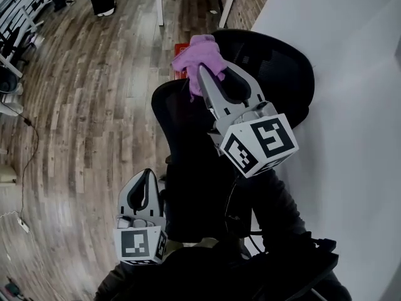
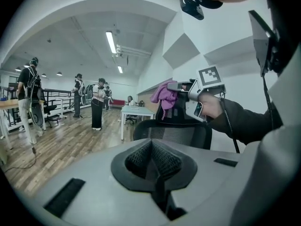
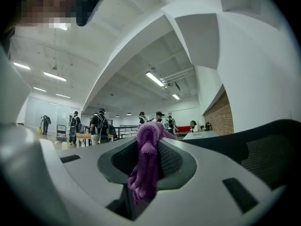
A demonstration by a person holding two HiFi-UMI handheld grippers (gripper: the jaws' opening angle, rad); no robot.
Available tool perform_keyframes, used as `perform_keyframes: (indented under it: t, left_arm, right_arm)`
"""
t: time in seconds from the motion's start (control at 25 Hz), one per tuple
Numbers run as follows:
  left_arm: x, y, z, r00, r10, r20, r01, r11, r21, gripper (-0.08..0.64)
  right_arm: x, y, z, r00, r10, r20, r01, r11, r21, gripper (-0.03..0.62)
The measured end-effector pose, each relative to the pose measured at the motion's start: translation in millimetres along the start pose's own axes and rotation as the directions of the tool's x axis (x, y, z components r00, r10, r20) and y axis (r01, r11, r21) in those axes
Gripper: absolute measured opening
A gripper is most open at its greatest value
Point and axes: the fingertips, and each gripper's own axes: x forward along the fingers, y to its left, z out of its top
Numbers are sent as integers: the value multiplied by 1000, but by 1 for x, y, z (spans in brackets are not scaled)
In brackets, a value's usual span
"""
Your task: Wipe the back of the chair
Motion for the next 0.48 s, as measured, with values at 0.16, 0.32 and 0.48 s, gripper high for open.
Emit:
perform_keyframes:
  t: [0.16, 0.32, 0.48]
  left_arm:
    - [-2, 10, -1, 1000, 23, -17, -23, 1000, 3, 9]
    - [3, 9, -6, 999, 28, -26, -28, 1000, 2, 9]
    - [5, 3, -9, 999, 20, -32, -20, 1000, 4, 9]
  right_arm:
    - [12, -23, 2, 998, -56, -23, 56, 998, 8, 97]
    - [12, -48, -2, 992, -117, -41, 117, 993, 5, 95]
    - [10, -69, -5, 983, -176, -59, 176, 984, -4, 95]
